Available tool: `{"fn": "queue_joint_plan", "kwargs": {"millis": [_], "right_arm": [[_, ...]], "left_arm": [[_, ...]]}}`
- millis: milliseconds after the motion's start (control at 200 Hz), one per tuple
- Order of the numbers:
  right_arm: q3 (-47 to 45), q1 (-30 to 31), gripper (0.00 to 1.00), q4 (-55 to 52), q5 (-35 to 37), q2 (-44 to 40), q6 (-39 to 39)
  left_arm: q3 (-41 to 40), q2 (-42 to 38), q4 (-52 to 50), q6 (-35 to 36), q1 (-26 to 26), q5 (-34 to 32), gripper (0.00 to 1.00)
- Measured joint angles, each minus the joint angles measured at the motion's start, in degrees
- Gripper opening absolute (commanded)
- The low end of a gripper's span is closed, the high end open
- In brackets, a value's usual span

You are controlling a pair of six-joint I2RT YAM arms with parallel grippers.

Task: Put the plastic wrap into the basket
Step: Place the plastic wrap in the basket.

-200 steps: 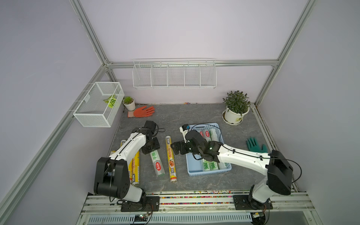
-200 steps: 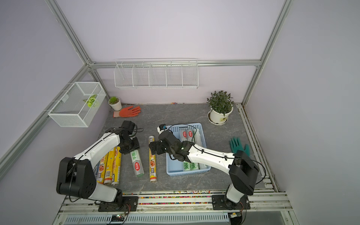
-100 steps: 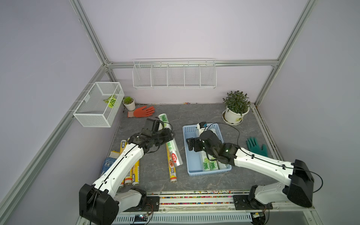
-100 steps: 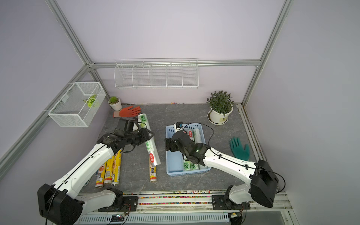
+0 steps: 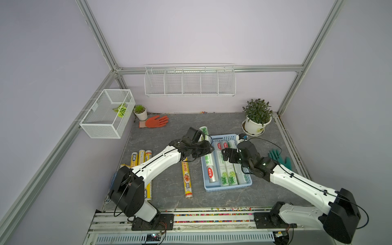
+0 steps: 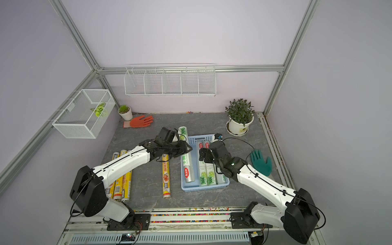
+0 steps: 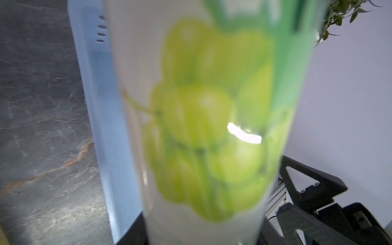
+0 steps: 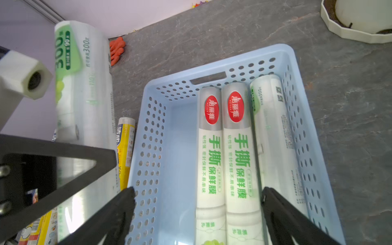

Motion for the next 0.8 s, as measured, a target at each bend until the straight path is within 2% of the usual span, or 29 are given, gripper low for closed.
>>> {"fn": "queue_joint_plan", "kwargs": {"millis": [320,575,800], "right_arm": [[-2.14,-2.27,0.98,-3.58,-2.73,-1.73,-0.04],[-2.14,-2.34,0.98,-4.61,-2.71,-1.20,-0.28],[-2.12,-2.34,0.98,-4.66,-3.17,0.98,-0.44]], "left_arm": [[11.32,13.03,-8.15,-0.81,-3.87,-4.92,0.17],[12.98,17.27,-13.73,-0.76,-4.66,-6.03,0.21],[14.64,20.28,-16.11,-0.76,-4.72,-6.75,0.29]]}}
